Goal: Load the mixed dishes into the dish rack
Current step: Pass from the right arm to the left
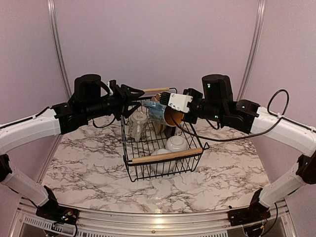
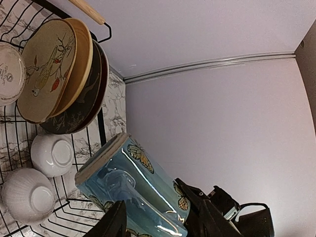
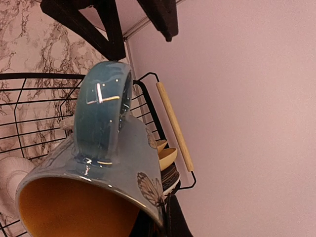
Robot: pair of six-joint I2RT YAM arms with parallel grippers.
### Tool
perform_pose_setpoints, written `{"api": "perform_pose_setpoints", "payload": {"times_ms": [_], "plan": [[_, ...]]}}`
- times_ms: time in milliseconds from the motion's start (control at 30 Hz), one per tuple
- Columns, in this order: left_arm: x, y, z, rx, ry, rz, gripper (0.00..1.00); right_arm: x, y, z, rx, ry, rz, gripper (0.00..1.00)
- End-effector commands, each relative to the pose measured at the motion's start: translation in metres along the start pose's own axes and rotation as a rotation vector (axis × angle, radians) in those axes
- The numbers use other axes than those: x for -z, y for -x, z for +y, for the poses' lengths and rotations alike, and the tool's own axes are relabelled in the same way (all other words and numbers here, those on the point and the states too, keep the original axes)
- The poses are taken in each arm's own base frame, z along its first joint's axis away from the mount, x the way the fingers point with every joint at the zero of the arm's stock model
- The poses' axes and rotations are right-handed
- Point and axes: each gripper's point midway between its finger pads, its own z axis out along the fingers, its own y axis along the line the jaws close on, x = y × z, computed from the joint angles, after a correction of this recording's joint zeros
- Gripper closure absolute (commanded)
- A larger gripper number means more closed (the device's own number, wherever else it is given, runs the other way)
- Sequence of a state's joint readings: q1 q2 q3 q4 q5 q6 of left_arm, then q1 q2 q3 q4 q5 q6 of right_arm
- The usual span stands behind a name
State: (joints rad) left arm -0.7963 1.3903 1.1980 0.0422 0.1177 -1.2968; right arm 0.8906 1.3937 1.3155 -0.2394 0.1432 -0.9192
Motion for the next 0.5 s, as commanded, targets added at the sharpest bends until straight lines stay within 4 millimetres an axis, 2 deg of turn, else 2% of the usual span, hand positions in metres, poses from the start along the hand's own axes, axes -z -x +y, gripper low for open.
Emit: {"api": "perform_pose_setpoints", "payload": {"times_ms": [0,200,333,467], "plan": [[-0.007,-0.003,-0.021,0.055,-0.090,0.054,0.48,0.026,0.030,-0.054,0.032,-0.222,-0.077,1.00],[-0.017,-0.010,-0.008,0.112,-0.059,0.097,0.48,0.026,0.033,-0.061,0.071,-0.269,-0.067,1.00],[-0.012,-0.007,-0.005,0.117,-0.031,0.077,0.48,0.028,0.031,-0.073,0.099,-0.339,-0.041,1.00],[-0.011,-0.002,-0.005,0.121,-0.035,0.067,0.47,0.028,0.040,-0.066,0.112,-0.305,-0.070,1.00]]}}
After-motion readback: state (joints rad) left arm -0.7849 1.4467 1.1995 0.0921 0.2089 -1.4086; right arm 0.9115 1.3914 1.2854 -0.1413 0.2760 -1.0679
